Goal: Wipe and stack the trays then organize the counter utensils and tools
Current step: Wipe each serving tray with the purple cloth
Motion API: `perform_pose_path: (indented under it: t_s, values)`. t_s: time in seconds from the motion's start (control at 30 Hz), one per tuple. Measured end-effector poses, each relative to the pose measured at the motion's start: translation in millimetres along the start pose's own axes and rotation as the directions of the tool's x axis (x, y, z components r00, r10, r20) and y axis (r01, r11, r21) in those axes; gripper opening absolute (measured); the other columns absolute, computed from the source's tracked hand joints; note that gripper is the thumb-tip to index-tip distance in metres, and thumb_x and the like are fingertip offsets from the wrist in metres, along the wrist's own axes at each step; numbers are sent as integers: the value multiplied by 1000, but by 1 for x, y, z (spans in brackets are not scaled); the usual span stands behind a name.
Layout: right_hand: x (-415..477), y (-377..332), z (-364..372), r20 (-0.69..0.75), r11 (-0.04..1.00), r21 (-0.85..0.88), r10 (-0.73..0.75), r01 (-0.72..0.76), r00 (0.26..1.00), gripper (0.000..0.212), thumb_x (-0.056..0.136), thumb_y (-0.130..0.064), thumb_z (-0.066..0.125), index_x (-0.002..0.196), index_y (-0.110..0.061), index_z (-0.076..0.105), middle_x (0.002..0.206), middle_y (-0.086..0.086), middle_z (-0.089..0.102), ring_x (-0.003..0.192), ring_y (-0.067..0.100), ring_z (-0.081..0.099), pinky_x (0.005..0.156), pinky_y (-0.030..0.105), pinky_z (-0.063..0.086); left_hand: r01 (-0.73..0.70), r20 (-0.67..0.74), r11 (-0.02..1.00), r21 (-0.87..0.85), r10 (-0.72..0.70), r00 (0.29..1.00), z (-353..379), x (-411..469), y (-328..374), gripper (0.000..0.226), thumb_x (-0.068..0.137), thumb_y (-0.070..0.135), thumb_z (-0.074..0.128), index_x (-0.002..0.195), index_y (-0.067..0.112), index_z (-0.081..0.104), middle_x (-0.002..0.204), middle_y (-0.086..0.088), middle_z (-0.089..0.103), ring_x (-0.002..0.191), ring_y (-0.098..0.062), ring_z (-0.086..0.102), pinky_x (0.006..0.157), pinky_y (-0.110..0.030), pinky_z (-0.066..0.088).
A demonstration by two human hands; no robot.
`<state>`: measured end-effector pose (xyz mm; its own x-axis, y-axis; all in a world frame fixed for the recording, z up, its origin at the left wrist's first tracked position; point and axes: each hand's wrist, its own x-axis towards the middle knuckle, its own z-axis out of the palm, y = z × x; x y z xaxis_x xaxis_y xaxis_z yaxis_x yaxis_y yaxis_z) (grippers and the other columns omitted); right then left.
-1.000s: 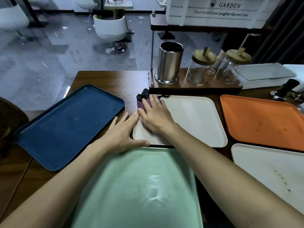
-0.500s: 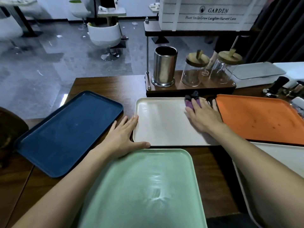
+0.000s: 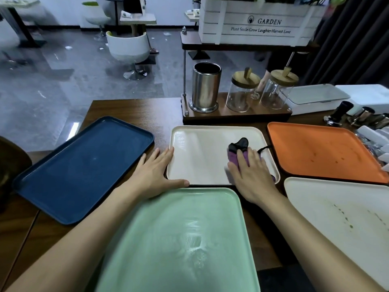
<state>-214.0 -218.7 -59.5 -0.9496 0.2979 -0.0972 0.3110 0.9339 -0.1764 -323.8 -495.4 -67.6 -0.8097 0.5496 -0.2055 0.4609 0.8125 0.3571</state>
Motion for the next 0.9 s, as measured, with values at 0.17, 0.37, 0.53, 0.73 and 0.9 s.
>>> perform_pose_path:
  t_s: [0.17,0.37,0.53,0.73,0.9]
  values:
    - [-7,-44,5,44,992,64,-116,113,992,66,105,-51,13,162,-18,5,168,13,-5,155,24,-9,125,40,-4,5,12,1000,4,-5,1000,-4,-2,3,129,65,97,45,163,30,-5,170,13,-5,156,-13,-11,126,-47,-8]
    - [2,-89,9,55,930,88,-362,356,931,57,107,-35,24,161,-22,14,169,10,2,155,21,-1,123,35,-2,-15,2,1000,-15,15,1000,-1,-1,2,145,47,109,29,163,29,-3,170,13,-3,157,-14,-9,126,-48,-7]
    - [6,-82,8,73,912,90,-406,400,911,55,108,-34,27,161,-27,14,169,8,2,155,19,-1,123,33,-1,-4,0,1000,-26,4,1000,-2,-2,4,140,52,105,36,163,30,-3,170,13,-2,157,-14,-9,126,-47,-7]
    - [9,-83,6,93,904,90,-426,419,900,55,108,-32,28,161,-26,15,169,7,1,155,21,-1,124,34,-1,-9,-18,999,-48,8,1000,-2,-2,6,136,59,99,46,162,29,-9,171,10,-2,157,-14,-6,126,-47,-6]
    - [18,-91,7,126,872,51,-490,487,863,54,107,-30,29,160,-27,19,169,6,4,155,22,1,125,38,3,-6,0,999,-47,6,1000,-4,-3,6,139,56,99,45,162,27,-9,171,8,-1,157,-15,-6,126,-47,-5]
